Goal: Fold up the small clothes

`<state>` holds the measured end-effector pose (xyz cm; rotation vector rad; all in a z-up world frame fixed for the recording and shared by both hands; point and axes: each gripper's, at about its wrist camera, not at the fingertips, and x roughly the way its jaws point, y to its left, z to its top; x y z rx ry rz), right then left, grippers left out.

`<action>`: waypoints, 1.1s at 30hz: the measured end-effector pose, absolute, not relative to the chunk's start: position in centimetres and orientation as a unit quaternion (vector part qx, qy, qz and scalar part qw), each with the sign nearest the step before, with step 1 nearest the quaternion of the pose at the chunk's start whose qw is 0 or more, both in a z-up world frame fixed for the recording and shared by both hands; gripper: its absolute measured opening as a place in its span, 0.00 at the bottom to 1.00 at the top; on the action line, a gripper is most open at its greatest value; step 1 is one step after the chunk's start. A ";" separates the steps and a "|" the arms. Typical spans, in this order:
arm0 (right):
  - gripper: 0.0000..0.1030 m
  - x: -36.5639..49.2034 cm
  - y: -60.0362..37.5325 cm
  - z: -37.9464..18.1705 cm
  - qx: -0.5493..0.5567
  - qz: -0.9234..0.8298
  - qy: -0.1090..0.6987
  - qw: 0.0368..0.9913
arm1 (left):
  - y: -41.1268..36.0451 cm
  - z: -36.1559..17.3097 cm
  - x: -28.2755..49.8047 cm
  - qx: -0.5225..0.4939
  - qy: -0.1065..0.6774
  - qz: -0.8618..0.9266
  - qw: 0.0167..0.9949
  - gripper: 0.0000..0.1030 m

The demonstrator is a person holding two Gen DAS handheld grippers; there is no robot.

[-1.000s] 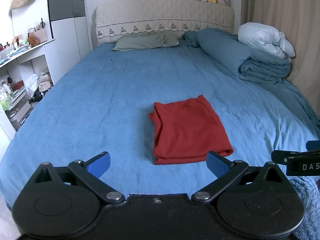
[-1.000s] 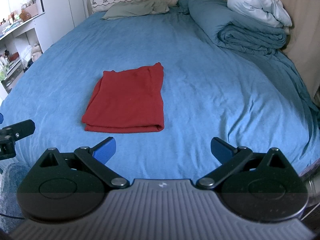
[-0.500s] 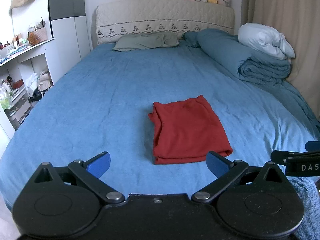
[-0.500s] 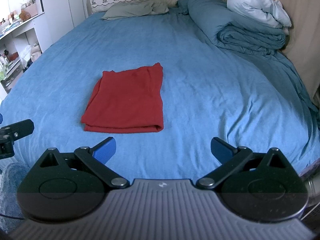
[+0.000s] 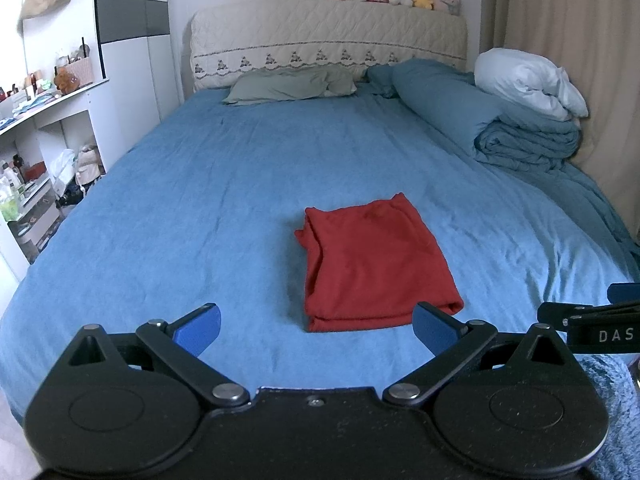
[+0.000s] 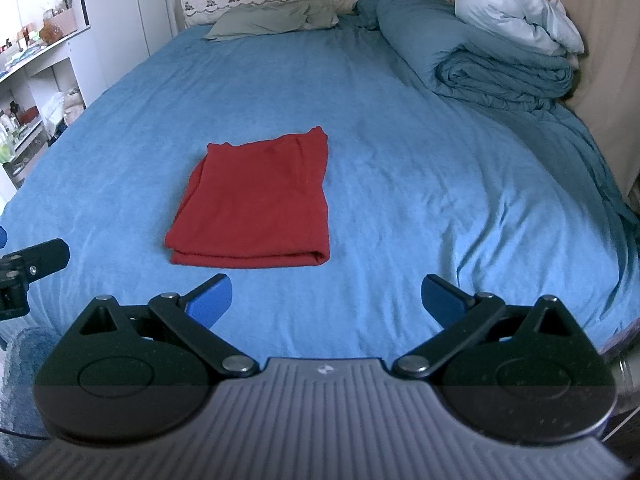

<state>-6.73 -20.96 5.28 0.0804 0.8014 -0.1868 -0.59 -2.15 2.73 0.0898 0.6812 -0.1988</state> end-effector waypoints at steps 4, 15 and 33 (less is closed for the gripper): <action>1.00 -6.7 -21.0 5.3 0.038 -0.090 0.390 0.916 | -2.2 2.8 -0.6 0.046 0.332 -0.096 0.937 1.00; 1.00 -6.6 -20.9 5.4 0.037 -0.089 0.389 0.916 | -2.2 2.9 -0.6 0.045 0.327 -0.094 0.939 1.00; 1.00 -6.5 -20.9 5.6 0.038 -0.091 0.388 0.917 | -1.8 2.8 -0.8 0.051 0.311 -0.085 0.945 1.00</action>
